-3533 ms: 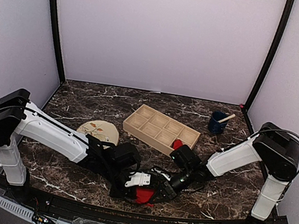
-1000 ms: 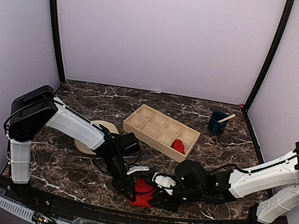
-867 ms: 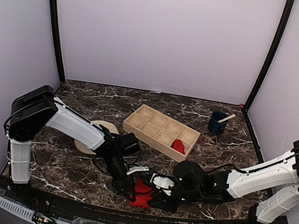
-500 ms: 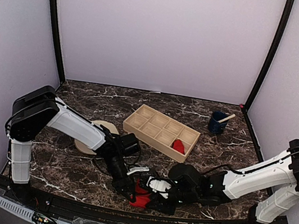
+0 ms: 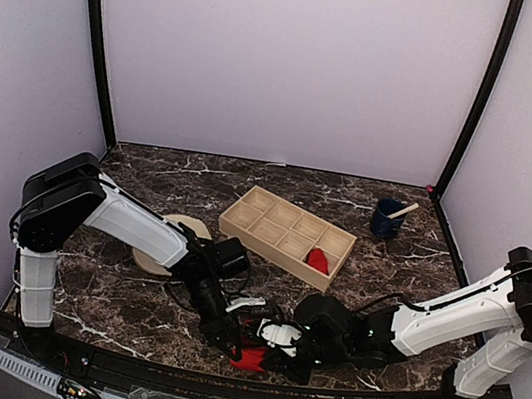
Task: Roll the socks
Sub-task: Roll the sock at the center of the board.
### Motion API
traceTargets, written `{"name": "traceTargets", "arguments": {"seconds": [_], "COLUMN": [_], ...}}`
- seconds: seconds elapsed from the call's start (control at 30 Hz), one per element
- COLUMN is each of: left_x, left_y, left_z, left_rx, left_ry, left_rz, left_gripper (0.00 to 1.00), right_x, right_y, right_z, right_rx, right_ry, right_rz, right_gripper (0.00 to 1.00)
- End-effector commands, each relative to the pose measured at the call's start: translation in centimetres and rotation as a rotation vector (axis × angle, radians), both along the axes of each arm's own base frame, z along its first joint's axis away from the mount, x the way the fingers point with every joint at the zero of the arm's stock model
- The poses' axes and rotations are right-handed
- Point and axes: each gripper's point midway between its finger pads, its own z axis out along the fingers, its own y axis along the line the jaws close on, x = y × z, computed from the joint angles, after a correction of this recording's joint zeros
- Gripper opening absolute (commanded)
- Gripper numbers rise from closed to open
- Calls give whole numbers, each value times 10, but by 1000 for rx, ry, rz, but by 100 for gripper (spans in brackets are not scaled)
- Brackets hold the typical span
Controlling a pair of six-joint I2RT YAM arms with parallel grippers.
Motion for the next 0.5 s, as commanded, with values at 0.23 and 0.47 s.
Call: {"name": "traceTargets", "arguments": {"seconds": [0.23, 0.47], "left_x": [4, 11], "left_y": [3, 4], "left_z": [-4, 0], "left_rx": [29, 27], "left_ry": [1, -40], "left_rz": [18, 60], "left_gripper": [3, 18], "right_x": [-7, -6], "right_y": [2, -1], "right_z": [-11, -18], "right_rx": [-27, -49], "right_ry": [26, 43], "right_rz": [22, 13], "right_gripper": [0, 0]}}
